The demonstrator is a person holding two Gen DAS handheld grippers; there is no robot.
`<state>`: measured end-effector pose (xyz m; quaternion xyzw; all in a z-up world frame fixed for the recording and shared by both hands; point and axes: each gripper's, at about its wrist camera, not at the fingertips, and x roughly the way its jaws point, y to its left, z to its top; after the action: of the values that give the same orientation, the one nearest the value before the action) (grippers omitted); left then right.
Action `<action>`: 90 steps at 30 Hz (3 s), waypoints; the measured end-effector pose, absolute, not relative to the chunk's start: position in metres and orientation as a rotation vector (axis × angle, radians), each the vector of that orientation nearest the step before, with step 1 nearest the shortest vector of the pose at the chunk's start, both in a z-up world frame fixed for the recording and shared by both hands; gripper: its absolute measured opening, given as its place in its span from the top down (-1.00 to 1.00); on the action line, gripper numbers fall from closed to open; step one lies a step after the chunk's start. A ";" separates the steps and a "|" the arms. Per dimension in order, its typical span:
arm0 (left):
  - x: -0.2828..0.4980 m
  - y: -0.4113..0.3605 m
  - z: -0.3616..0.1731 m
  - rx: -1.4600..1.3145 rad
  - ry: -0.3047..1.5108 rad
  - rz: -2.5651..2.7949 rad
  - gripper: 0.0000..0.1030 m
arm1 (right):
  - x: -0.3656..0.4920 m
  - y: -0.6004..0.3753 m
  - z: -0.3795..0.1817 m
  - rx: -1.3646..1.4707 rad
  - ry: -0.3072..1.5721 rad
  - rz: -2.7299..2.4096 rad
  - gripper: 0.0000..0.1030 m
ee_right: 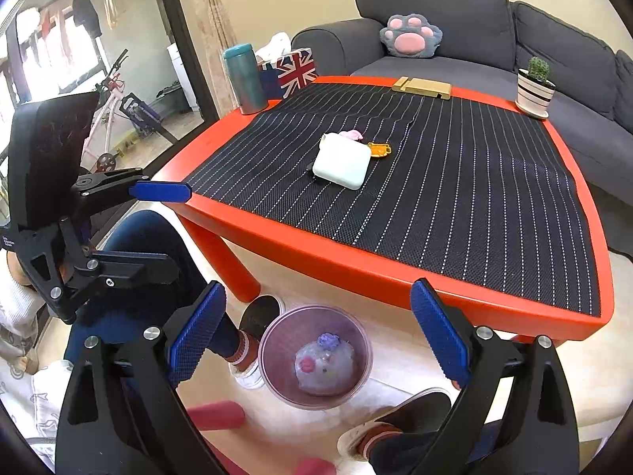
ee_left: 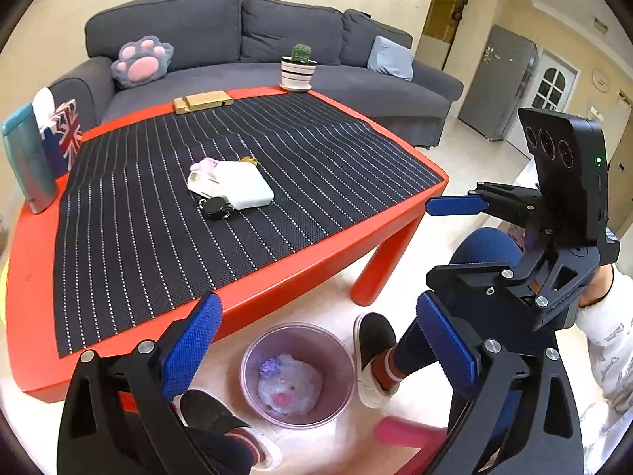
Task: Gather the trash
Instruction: 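Move the right gripper toward the white square box on the mat, then close the right gripper around the white square box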
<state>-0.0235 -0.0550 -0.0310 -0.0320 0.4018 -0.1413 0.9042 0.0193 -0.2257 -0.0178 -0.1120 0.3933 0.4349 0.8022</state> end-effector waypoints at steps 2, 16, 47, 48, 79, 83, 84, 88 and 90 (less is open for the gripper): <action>-0.024 -0.054 -0.030 -0.067 0.830 -0.290 -0.84 | 0.019 -0.225 -0.018 -0.242 0.843 0.933 -0.81; -0.023 -0.040 -0.030 -0.088 0.825 -0.247 -0.84 | 0.027 -0.221 -0.014 -0.222 0.836 0.925 -0.87; -0.018 -0.008 -0.014 -0.144 0.787 -0.178 -0.84 | 0.161 -0.113 -0.012 -0.160 1.064 0.872 -0.92; -0.018 -0.008 -0.014 -0.144 0.787 -0.177 -0.85 | 0.165 -0.109 -0.014 -0.157 1.080 0.869 -0.92; -0.021 0.001 -0.020 -0.180 0.794 -0.182 -0.85 | 0.185 -0.074 -0.065 -0.126 1.245 0.873 -0.15; -0.021 0.002 -0.020 -0.179 0.794 -0.180 -0.85 | 0.184 -0.077 -0.064 -0.121 1.237 0.876 -0.12; -0.021 0.002 -0.019 -0.180 0.792 -0.180 -0.85 | 0.184 -0.078 -0.063 -0.120 1.231 0.876 -0.12; -0.019 0.001 -0.018 -0.171 0.788 -0.174 -0.85 | 0.182 -0.083 -0.057 -0.110 1.207 0.883 -0.12; -0.017 0.001 -0.017 -0.165 0.786 -0.170 -0.85 | 0.181 -0.087 -0.052 -0.101 1.191 0.889 -0.12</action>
<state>-0.0171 0.0009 -0.0169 -0.0802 0.3820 -0.0825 0.9170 0.1811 -0.0874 -0.0519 -0.0460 0.5418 0.4046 0.7353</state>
